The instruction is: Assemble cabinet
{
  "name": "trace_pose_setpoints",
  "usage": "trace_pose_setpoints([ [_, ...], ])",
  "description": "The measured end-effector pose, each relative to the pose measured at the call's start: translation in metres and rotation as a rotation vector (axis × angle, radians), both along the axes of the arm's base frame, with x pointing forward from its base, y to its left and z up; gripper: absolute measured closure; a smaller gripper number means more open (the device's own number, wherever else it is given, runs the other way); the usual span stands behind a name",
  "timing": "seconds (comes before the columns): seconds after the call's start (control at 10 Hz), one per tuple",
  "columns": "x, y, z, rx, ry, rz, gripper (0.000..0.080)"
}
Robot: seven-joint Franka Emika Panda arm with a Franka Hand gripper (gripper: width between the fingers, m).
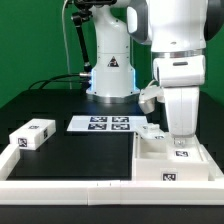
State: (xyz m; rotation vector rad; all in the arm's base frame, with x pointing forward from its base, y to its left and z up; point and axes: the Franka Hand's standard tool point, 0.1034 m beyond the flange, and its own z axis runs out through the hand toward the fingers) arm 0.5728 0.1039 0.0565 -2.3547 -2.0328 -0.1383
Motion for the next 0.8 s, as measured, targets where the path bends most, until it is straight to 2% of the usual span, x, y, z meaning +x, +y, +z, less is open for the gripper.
trace_pose_setpoints([
  [0.2,0.0050,-0.0002,-0.0005,0.000,0.004,-0.001,0.0729],
  [0.8,0.0051,-0.0025,0.0025,-0.007,0.020,0.002,0.0724],
])
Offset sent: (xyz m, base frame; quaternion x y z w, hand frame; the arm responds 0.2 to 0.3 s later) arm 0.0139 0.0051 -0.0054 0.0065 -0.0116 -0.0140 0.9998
